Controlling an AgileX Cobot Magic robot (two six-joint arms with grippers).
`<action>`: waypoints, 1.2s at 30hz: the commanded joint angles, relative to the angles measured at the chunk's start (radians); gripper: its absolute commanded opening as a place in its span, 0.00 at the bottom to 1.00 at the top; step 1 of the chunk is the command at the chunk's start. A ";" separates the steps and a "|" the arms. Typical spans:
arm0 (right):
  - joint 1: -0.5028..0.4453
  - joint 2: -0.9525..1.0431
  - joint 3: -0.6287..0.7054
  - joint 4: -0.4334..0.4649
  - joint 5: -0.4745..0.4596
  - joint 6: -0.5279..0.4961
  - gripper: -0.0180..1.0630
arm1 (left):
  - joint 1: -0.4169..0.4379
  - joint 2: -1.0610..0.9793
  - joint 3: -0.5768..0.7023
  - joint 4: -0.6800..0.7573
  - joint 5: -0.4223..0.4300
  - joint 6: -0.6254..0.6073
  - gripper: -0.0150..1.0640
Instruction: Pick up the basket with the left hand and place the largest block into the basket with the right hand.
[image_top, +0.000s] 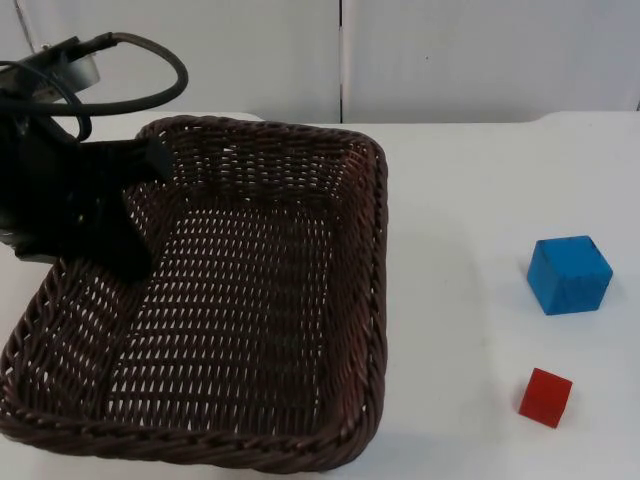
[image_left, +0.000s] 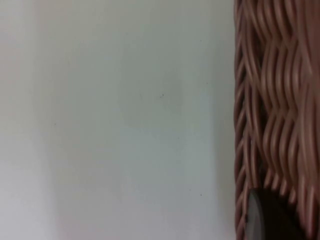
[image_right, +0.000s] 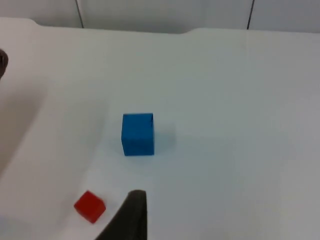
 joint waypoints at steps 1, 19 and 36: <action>-0.006 0.073 -0.033 0.001 -0.053 0.000 0.99 | -0.005 -0.017 -0.001 -0.024 -0.008 -0.004 0.01; -0.006 0.657 -0.387 0.002 -0.079 0.007 0.99 | -0.005 -0.017 -0.001 -0.026 -0.011 -0.004 0.01; 0.111 1.019 -0.564 0.043 -0.071 0.007 0.99 | -0.005 -0.017 -0.001 -0.026 -0.011 -0.004 0.01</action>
